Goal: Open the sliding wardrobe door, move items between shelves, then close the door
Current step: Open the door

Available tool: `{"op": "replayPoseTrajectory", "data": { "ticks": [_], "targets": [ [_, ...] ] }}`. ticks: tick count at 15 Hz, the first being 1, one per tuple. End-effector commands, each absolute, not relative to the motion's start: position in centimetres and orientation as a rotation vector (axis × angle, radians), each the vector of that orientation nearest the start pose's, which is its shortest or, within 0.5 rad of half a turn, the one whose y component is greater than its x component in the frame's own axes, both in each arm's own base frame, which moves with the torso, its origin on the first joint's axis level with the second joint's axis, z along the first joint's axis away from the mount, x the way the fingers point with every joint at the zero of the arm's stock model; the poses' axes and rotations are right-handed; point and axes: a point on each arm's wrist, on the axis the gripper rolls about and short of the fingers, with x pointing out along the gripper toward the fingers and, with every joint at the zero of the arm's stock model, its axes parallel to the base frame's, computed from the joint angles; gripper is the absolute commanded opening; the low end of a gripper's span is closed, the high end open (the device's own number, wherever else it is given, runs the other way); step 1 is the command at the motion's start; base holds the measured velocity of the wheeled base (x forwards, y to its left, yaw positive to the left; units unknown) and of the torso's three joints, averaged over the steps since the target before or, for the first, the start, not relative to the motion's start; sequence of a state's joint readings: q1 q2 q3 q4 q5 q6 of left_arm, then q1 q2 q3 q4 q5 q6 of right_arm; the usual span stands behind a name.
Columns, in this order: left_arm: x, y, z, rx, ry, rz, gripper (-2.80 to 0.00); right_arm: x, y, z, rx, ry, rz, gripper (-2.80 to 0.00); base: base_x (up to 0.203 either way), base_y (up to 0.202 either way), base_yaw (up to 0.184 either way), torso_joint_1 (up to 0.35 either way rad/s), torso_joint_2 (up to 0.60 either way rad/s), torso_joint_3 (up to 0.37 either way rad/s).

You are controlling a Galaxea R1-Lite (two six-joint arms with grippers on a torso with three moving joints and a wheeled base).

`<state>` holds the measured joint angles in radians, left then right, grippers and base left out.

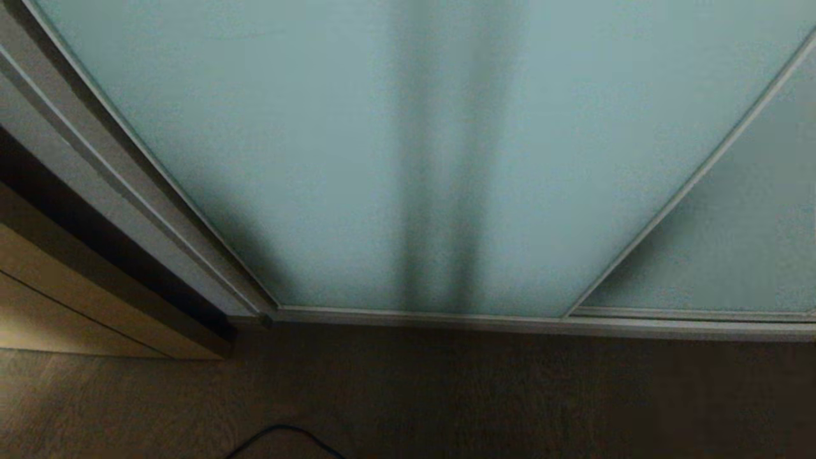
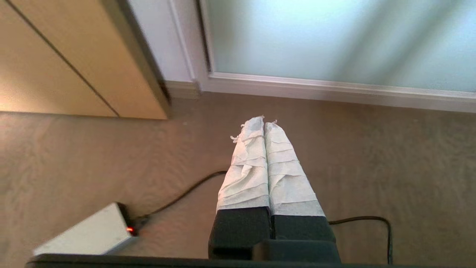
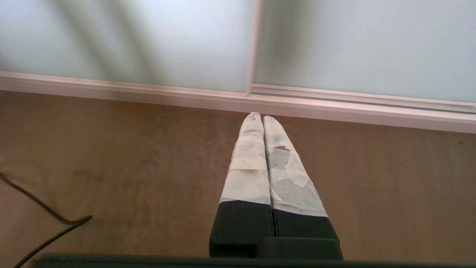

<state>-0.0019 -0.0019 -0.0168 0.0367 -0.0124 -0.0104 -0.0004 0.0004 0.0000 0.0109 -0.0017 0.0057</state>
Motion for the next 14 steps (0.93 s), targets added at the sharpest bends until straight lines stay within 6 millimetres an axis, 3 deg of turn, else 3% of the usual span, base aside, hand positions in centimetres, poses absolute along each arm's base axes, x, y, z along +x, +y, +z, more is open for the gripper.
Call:
{"op": "replayPoseTrajectory", "data": {
  "ticks": [1,7,14],
  "targets": [
    [-2.41,-0.02,7.64,-0.011,0.02,-0.014,-2.8,-2.27,0.0,7.44,0.006,0.012,-0.002,-2.8,0.0,0.196,-0.004,0.0,0.0,0.002],
    [-2.41,-0.02,7.62,0.0,0.021,-0.014,-2.8,-2.28,0.0,7.44,0.006,0.011,-0.002,-2.8,0.0,0.164,-0.003,0.002,0.0,0.003],
    [-2.39,0.04,7.6,-0.006,0.023,0.015,-2.8,-2.27,0.0,7.44,0.006,0.012,-0.002,-2.8,0.0,0.0,0.0,0.0,0.0,0.0]
  ]
}}
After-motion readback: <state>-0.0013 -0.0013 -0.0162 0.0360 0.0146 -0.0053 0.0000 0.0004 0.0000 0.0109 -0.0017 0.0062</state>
